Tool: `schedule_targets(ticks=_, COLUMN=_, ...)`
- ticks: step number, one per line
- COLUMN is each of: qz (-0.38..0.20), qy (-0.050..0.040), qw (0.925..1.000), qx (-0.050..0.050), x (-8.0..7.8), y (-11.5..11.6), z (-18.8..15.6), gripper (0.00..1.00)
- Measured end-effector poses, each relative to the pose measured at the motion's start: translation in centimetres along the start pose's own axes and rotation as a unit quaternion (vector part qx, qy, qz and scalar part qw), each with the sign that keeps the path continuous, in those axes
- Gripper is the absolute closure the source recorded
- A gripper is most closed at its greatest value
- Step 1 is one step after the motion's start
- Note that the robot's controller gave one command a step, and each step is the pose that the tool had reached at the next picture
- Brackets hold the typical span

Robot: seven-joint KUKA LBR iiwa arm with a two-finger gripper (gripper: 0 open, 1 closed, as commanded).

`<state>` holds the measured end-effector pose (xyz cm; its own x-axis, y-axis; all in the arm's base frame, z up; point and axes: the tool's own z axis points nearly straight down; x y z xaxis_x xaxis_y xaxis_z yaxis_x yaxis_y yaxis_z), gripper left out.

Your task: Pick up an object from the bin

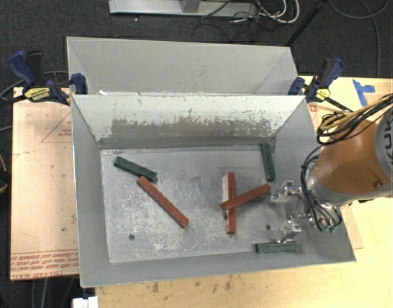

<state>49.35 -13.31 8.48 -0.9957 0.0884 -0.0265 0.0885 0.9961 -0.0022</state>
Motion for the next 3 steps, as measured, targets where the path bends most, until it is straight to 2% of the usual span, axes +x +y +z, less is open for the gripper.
schedule_targets(ticks=1, qz=0.009, qy=0.0132, qw=0.9999, qx=-0.001, x=-5.5, y=2.0, z=-4.6, gripper=0.0)
schedule_targets(ticks=2, qz=-0.023, qy=0.0067, qw=0.9997, qx=0.0, x=-8.9, y=6.0, z=0.7, gripper=1.0)
schedule_targets(ticks=3, qz=-0.023, qy=0.0064, qw=0.9997, qx=0.0, x=-8.9, y=6.0, z=0.7, gripper=1.0)
